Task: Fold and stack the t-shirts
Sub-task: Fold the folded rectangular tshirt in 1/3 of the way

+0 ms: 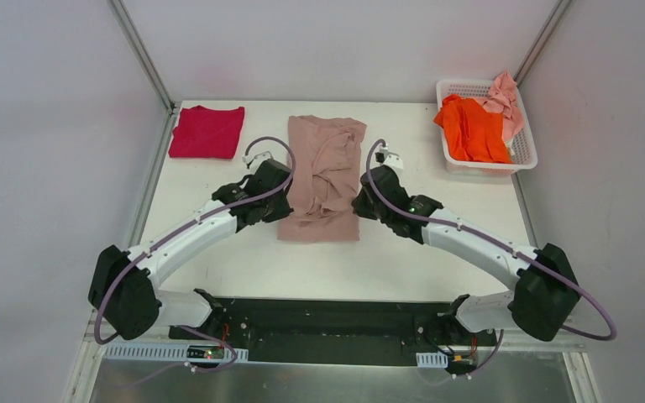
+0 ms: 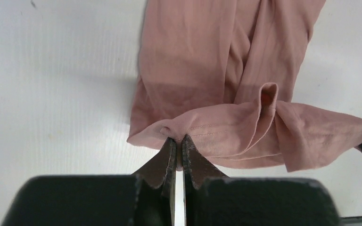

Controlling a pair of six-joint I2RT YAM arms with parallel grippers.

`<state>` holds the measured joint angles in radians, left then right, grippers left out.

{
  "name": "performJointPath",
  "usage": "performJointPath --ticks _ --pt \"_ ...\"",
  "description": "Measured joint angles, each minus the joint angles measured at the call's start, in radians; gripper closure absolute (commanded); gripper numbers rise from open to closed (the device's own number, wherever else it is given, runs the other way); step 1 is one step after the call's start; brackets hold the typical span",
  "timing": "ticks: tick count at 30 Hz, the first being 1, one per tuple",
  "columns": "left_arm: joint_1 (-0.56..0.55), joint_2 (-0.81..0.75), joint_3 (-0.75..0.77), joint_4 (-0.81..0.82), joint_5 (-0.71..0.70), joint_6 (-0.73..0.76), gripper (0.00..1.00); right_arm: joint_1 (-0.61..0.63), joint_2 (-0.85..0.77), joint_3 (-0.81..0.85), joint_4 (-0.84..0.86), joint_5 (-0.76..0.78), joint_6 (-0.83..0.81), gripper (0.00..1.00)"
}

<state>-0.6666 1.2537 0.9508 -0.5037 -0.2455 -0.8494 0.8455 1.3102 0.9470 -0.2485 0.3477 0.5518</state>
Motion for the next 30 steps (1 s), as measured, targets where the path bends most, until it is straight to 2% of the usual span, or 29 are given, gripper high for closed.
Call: performJointPath --ticks 7,16,28,30 --pt "0.089 0.170 0.152 0.019 0.008 0.085 1.00 -0.142 0.150 0.082 0.062 -0.100 -0.071 1.00" --pt "0.175 0.405 0.311 0.035 0.060 0.168 1.00 -0.249 0.299 0.167 0.125 -0.223 -0.089 1.00" --pt "0.245 0.587 0.444 0.047 0.135 0.237 1.00 -0.349 0.482 0.243 0.189 -0.367 -0.090 1.00" --pt "0.256 0.609 0.452 0.050 0.144 0.240 0.96 -0.362 0.509 0.256 0.198 -0.386 -0.089 1.00"
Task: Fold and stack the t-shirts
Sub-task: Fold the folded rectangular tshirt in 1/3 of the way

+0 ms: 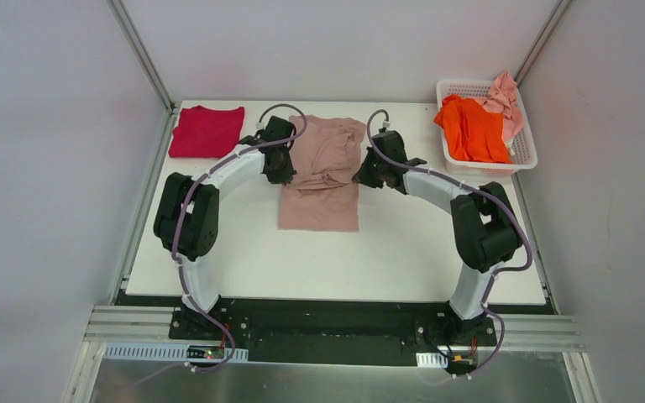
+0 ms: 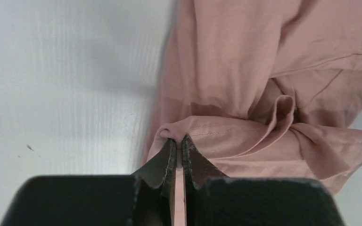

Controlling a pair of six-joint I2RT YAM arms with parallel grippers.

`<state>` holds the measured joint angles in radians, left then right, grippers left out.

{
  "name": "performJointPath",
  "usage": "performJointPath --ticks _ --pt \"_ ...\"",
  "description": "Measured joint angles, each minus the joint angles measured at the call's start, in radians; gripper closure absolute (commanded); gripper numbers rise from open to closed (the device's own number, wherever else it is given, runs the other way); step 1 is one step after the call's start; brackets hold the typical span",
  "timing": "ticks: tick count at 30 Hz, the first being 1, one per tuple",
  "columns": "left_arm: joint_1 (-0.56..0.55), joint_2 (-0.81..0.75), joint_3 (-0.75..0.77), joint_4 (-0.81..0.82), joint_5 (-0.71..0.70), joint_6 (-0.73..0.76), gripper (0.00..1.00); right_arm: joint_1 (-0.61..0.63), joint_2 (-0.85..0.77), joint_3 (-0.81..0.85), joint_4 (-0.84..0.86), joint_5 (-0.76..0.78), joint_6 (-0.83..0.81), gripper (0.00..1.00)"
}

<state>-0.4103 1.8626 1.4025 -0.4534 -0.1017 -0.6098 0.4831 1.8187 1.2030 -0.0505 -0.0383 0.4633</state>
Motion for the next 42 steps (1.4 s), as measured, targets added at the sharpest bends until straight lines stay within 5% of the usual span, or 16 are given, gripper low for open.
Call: performJointPath --ticks 5,7,11,14,15,17,27,34,42 --pt "0.023 0.057 0.017 0.001 0.034 0.006 0.87 -0.022 0.048 0.008 0.021 -0.039 0.008 0.99" --pt "0.028 0.079 0.027 0.001 0.044 0.013 0.78 -0.028 0.074 0.021 0.023 -0.053 0.011 0.87" --pt "0.042 0.101 0.041 0.001 0.071 0.026 0.36 -0.040 0.128 0.075 0.006 -0.065 0.025 0.40" --pt "0.053 0.094 0.044 0.005 0.079 0.030 0.05 -0.048 0.130 0.104 -0.017 -0.063 0.028 0.20" --pt "0.055 0.086 0.042 0.003 0.084 0.031 0.02 -0.048 0.127 0.106 -0.018 -0.063 0.032 0.12" --pt "0.061 0.051 0.026 0.006 0.087 0.029 0.01 -0.050 0.105 0.103 -0.036 -0.058 0.035 0.01" --pt "0.063 -0.419 -0.284 0.022 0.039 -0.011 0.01 0.122 -0.103 0.003 -0.102 -0.026 -0.001 0.01" --pt "0.063 -0.611 -0.529 0.010 -0.021 -0.073 0.01 0.216 0.041 0.099 -0.094 -0.093 -0.012 0.01" --pt "0.064 -0.655 -0.573 0.000 -0.053 -0.095 0.01 0.211 0.217 0.255 -0.089 -0.070 -0.039 0.01"
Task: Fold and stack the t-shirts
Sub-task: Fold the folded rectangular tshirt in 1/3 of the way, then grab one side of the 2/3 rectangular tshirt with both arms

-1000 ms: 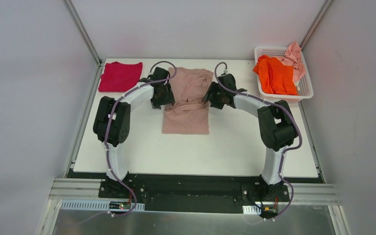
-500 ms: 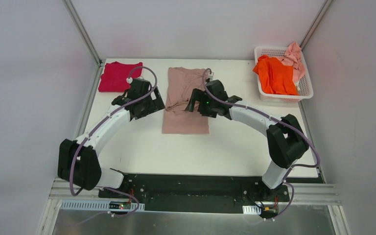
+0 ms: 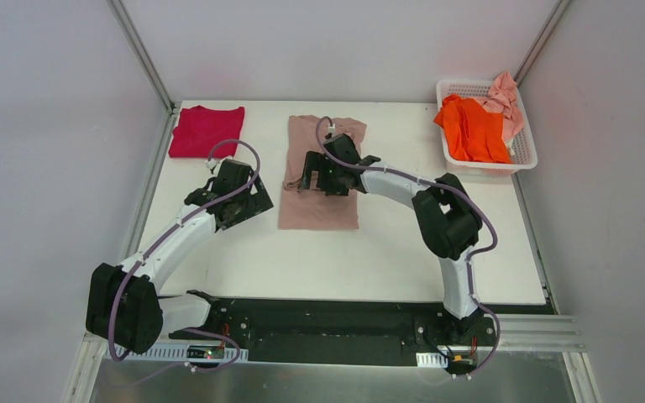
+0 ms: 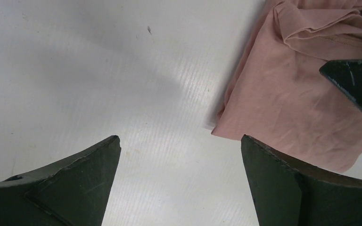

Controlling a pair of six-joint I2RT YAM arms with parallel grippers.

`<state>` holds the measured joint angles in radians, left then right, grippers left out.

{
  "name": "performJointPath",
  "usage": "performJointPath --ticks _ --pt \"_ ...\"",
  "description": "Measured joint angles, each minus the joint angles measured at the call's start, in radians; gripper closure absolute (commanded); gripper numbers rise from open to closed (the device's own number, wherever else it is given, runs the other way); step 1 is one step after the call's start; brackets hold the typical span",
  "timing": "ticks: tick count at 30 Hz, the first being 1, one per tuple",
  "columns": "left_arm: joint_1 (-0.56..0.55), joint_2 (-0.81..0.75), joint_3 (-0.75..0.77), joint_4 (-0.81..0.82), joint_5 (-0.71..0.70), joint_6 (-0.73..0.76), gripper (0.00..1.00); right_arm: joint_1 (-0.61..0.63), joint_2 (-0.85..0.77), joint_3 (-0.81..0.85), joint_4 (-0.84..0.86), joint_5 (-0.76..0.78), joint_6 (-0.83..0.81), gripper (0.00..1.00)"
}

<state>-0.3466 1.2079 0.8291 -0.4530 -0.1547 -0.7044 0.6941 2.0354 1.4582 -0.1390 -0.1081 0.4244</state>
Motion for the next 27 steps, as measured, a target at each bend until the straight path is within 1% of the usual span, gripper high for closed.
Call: performJointPath --ticks 7,13,16,19,21,22,24,27 --pt "0.000 0.005 0.000 0.001 -0.015 0.000 0.01 -0.025 0.100 0.122 0.011 0.037 -0.007 0.01" --pt "0.000 0.028 0.000 0.001 -0.015 0.000 0.01 -0.095 0.182 0.241 0.061 0.038 0.035 0.01" --pt "0.000 0.035 0.000 0.001 -0.013 0.000 0.01 -0.137 0.233 0.322 0.080 0.014 0.076 0.00" --pt "0.000 0.036 0.000 0.004 -0.008 0.000 0.01 -0.166 0.231 0.331 0.087 0.009 0.089 0.00" --pt "0.000 0.042 0.000 0.013 0.003 0.000 0.01 -0.172 0.198 0.283 0.100 0.018 0.088 0.00" --pt "0.000 0.048 0.000 0.021 0.014 0.000 0.01 -0.172 0.161 0.229 0.101 0.024 0.087 0.00" --pt "0.000 0.074 0.000 0.043 0.039 0.000 0.06 -0.167 0.064 0.103 0.095 0.042 0.084 0.00" --pt "0.000 0.130 0.000 0.079 0.078 -0.002 0.14 -0.159 -0.136 -0.132 0.076 0.086 0.089 0.00"
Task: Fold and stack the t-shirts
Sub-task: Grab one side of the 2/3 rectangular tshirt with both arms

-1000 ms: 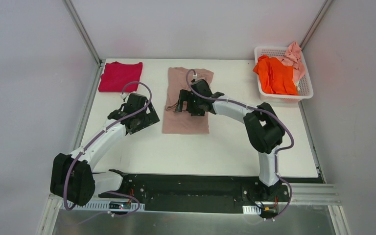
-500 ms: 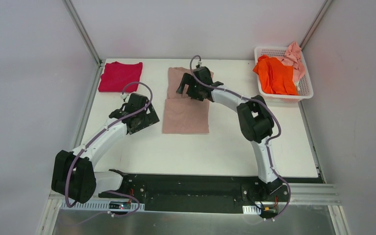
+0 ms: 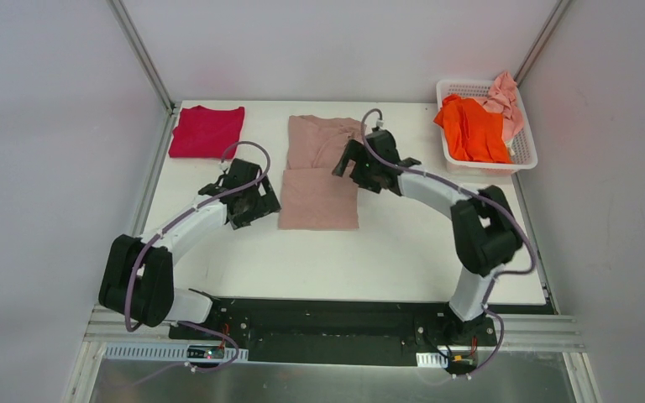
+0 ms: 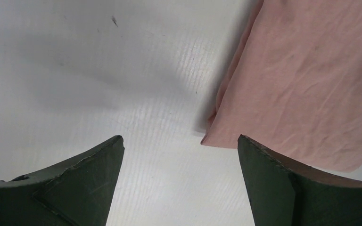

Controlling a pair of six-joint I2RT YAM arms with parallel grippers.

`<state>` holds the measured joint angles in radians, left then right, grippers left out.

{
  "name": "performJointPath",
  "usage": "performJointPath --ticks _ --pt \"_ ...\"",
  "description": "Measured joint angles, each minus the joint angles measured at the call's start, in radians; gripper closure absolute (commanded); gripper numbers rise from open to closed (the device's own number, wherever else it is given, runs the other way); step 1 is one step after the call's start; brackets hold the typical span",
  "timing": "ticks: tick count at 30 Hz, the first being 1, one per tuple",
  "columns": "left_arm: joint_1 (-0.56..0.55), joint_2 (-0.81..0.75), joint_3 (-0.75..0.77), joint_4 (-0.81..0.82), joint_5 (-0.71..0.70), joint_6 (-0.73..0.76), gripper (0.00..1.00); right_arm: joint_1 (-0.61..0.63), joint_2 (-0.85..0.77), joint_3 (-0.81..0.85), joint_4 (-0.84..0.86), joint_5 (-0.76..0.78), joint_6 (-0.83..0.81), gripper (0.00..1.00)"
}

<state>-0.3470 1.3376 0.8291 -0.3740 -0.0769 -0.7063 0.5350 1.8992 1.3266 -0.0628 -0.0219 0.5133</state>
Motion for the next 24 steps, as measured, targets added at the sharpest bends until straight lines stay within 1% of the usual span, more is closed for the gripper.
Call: performJointPath --ticks 3,5,7,9,12,14,16,24 --pt "0.000 0.063 0.000 0.037 0.030 -0.005 0.27 0.004 -0.196 -0.206 -0.014 0.020 0.029 0.01" --pt "0.000 0.101 0.000 0.061 0.055 -0.008 0.32 0.004 -0.281 -0.299 -0.016 0.013 0.056 0.03" --pt "0.001 0.148 0.003 0.084 0.081 -0.011 0.37 0.003 -0.328 -0.369 -0.017 -0.006 0.086 0.06" --pt "0.001 0.201 0.008 0.106 0.108 -0.012 0.38 0.003 -0.336 -0.415 -0.013 -0.037 0.121 0.11" --pt "0.002 0.244 0.042 0.138 0.137 -0.014 0.46 0.003 -0.320 -0.462 0.011 -0.083 0.170 0.19" --pt "0.002 0.265 0.055 0.162 0.157 -0.017 0.54 0.003 -0.298 -0.466 0.030 -0.103 0.191 0.23" --pt "0.002 0.278 0.058 0.180 0.175 -0.018 0.60 0.003 -0.266 -0.466 0.060 -0.124 0.211 0.26" --pt "0.002 0.287 0.039 0.227 0.235 -0.032 0.62 0.003 -0.224 -0.486 0.150 -0.170 0.276 0.36"
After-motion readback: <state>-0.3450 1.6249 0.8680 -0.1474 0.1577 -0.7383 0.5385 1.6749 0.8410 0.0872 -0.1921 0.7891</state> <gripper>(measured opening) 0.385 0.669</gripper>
